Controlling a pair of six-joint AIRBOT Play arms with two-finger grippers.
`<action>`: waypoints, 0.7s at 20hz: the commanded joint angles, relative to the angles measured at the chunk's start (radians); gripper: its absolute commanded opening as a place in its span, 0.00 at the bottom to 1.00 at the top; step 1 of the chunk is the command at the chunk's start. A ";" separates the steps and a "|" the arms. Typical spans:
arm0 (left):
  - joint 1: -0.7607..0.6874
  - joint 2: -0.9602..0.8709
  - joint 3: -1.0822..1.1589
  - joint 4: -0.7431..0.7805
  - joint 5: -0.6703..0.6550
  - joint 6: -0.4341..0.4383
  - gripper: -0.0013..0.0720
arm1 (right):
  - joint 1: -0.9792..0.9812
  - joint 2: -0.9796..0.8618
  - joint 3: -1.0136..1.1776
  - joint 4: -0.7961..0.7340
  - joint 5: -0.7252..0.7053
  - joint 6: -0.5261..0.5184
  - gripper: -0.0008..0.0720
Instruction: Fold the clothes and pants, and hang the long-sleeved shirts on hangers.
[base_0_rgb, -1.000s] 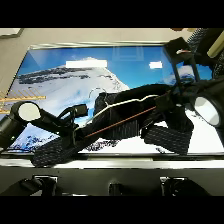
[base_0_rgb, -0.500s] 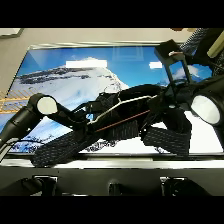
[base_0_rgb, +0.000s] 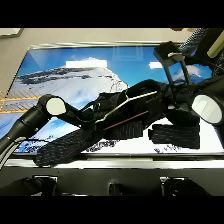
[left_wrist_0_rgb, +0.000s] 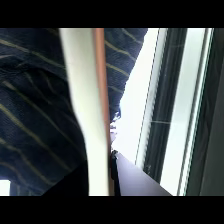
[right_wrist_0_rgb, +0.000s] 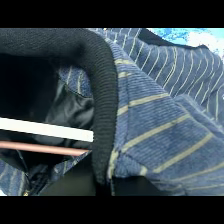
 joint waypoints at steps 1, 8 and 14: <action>-0.027 -0.019 0.002 -0.004 0.009 0.000 0.03 | 0.001 -0.001 0.000 0.019 0.003 0.000 0.03; -0.026 -0.023 0.002 0.083 -0.104 0.000 0.02 | 0.001 0.023 0.001 -0.136 0.042 0.000 0.03; -0.020 -0.014 0.002 0.230 -0.204 0.000 0.02 | 0.001 0.054 0.001 -0.216 0.051 0.024 0.03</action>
